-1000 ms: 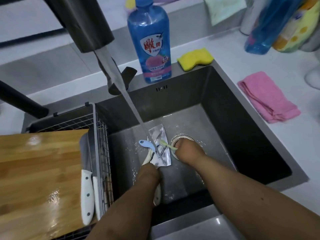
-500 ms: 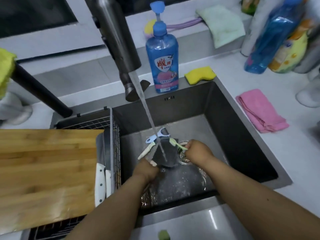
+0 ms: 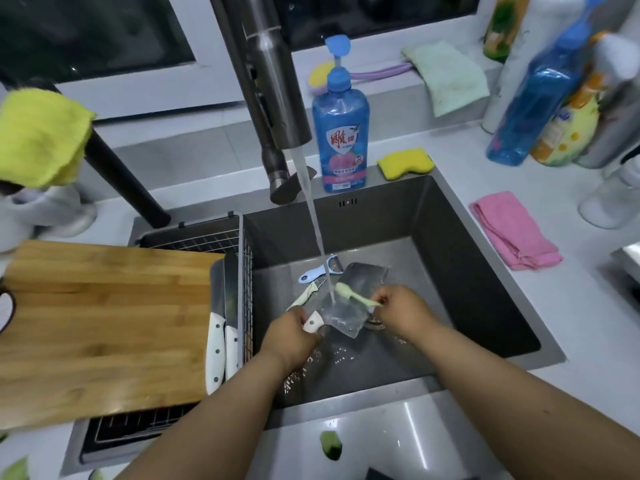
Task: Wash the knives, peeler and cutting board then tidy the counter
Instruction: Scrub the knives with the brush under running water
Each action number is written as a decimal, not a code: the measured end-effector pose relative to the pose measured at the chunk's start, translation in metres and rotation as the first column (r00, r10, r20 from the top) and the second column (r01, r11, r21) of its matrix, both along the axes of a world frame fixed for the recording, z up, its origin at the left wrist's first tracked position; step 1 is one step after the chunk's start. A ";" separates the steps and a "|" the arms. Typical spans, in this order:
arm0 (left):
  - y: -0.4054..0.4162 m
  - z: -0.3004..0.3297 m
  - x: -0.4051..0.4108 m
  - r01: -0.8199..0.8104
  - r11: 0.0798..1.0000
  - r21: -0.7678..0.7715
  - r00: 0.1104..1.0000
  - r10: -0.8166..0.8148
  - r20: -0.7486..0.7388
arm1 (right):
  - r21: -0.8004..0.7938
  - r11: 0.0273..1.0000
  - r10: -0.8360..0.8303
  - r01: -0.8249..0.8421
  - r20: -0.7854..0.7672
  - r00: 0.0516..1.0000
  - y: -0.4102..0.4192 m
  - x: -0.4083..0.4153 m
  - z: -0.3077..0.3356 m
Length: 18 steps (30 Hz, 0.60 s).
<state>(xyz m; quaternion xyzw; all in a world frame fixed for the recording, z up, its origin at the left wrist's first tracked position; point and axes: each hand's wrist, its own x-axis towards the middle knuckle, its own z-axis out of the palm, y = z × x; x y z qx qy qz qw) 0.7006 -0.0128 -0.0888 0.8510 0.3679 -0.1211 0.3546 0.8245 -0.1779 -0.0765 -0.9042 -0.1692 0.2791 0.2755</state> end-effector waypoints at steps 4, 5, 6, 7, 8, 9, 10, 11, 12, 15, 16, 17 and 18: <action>0.001 0.004 -0.001 0.009 0.999 0.038 0.999 -0.011 0.050 | 0.060 0.997 0.064 -0.057 -0.115 0.991 -0.005 -0.005 0.011; 0.000 0.005 -0.002 0.011 0.999 0.040 0.998 -0.013 0.058 | 0.066 0.994 0.094 -0.085 -0.149 0.984 -0.002 -0.010 0.014; 0.000 0.006 -0.002 0.013 0.999 0.035 0.997 -0.015 0.071 | 0.062 0.993 0.109 -0.102 -0.130 0.986 0.000 -0.012 0.012; 0.000 0.007 -0.002 0.011 0.999 0.032 0.997 -0.013 0.081 | 0.047 0.994 0.098 -0.095 -0.072 0.993 0.003 -0.010 0.011; -0.001 0.008 -0.003 0.010 0.999 0.033 0.996 -0.013 0.091 | 0.012 0.998 0.060 -0.060 0.005 0.998 0.004 -0.005 0.010; -0.001 0.010 -0.003 0.010 0.999 0.035 0.995 -0.014 0.097 | -0.012 1.000 0.015 -0.015 0.066 0.998 0.003 0.000 0.012; -0.001 0.011 -0.004 0.012 0.999 0.034 0.994 -0.015 0.104 | -0.014 1.000 -0.019 0.020 0.095 0.995 0.001 0.006 0.014; -0.001 0.013 -0.004 0.013 0.999 0.034 0.994 -0.017 0.109 | -0.014 1.000 -0.024 0.025 0.087 0.996 -0.001 0.009 0.017; 0.000 0.013 -0.004 0.013 0.999 0.037 0.993 -0.017 0.113 | -0.008 1.000 0.007 -0.006 0.040 0.999 -0.002 0.010 0.020; 0.001 0.016 -0.005 0.013 0.998 0.060 0.995 -0.019 0.101 | 0.001 0.994 0.110 -0.111 -0.115 0.987 0.004 0.001 0.026; 0.001 0.016 -0.005 0.012 0.998 0.057 0.994 -0.018 0.103 | 0.005 0.994 0.106 -0.106 -0.102 0.989 0.006 0.001 0.026; 0.001 0.017 -0.004 0.010 0.999 0.051 0.994 -0.015 0.108 | -0.001 0.996 0.084 -0.084 -0.050 0.995 0.007 0.004 0.026; 0.002 0.018 -0.004 0.007 0.999 0.048 0.993 -0.012 0.116 | -0.024 0.998 0.056 -0.056 0.025 0.998 0.007 0.009 0.027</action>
